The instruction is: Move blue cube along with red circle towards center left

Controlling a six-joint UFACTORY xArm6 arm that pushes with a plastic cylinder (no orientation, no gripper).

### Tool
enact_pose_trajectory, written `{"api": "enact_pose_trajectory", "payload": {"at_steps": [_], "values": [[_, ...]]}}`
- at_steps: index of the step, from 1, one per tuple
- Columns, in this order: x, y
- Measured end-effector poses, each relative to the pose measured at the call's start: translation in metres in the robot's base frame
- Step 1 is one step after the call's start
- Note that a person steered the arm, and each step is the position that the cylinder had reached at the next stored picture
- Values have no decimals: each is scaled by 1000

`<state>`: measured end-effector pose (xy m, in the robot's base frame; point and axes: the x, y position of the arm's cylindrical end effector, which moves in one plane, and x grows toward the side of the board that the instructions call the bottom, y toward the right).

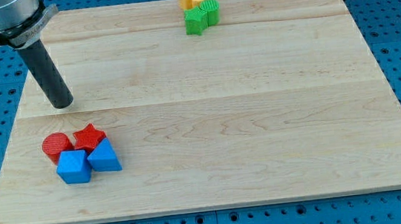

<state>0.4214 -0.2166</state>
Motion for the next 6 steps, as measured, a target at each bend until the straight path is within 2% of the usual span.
{"api": "enact_pose_trajectory", "payload": {"at_steps": [6], "values": [[0, -6]]}}
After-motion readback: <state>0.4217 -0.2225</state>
